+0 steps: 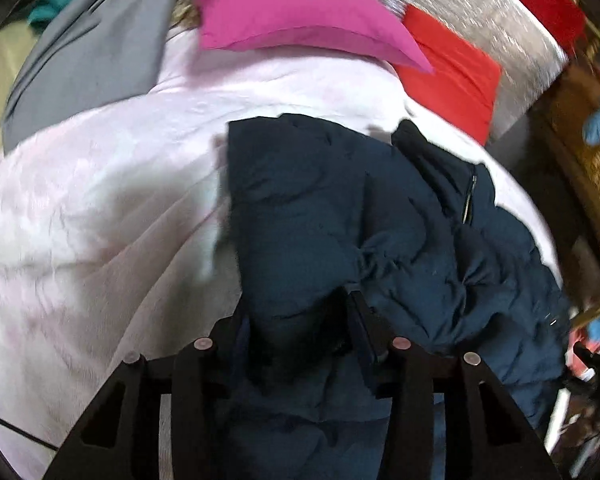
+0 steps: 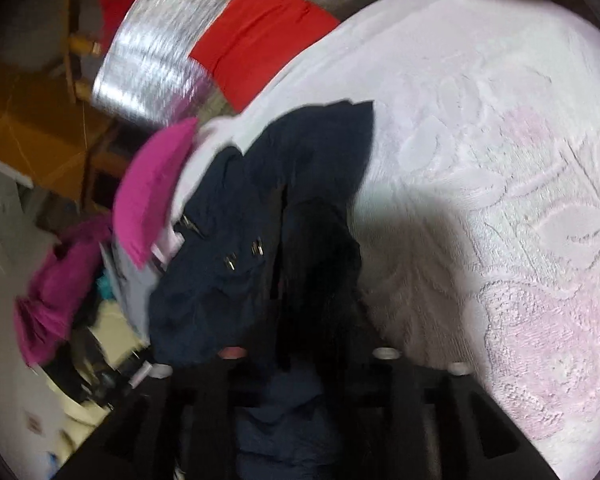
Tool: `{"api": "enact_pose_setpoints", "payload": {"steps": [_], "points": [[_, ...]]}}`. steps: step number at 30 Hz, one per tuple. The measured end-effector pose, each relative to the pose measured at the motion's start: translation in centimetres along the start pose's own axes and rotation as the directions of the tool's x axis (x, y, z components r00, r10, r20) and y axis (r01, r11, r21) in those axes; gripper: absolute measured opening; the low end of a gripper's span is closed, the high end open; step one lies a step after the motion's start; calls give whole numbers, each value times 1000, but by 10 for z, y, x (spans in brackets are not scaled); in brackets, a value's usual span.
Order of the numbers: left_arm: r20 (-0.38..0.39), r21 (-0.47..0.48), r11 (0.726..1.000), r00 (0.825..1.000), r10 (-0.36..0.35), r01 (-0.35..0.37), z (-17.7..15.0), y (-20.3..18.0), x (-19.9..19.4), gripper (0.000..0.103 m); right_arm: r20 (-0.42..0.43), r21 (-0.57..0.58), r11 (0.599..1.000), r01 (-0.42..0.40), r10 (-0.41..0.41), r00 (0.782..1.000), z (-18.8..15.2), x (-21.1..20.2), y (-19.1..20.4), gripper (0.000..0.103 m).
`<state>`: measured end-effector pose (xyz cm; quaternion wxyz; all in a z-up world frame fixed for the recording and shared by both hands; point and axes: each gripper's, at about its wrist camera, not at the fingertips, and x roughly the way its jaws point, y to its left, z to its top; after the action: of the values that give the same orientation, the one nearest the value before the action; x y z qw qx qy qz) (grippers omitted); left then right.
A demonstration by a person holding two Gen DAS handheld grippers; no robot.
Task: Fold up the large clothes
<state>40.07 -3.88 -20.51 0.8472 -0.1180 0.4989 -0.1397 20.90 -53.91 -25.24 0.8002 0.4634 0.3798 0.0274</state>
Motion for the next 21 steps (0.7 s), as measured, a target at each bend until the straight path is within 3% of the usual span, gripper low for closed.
{"api": "enact_pose_setpoints", "payload": {"steps": [2, 7, 12, 15, 17, 18, 21], "points": [[7, -12, 1000, 1000, 0, 0, 0, 4, -4, 64, 40, 14, 1000, -8, 7, 999, 8, 1, -2, 71], [-36, -66, 996, 997, -63, 60, 2, 12, 6, 65, 86, 89, 995, -44, 37, 996, 34, 28, -20, 71], [-27, -89, 987, 990, -136, 133, 4, 15, 7, 65, 50, 149, 971, -188, 182, 982, 58, 64, -28, 71], [-23, -83, 986, 989, -149, 147, 9, 11, 11, 65, 13, 119, 975, -188, 188, 982, 67, 78, -19, 63], [-27, -85, 986, 989, -149, 146, 13, 8, 17, 65, 0, 126, 973, -193, 195, 981, 72, 87, -17, 48], [-27, -84, 987, 989, -143, 141, 14, 7, 20, 65, -7, 129, 975, -182, 184, 983, 73, 89, -18, 34], [-9, -60, 989, 991, -136, 135, 18, 1, 25, 65, 2, 120, 983, -141, 142, 990, 74, 93, -16, 25]]}}
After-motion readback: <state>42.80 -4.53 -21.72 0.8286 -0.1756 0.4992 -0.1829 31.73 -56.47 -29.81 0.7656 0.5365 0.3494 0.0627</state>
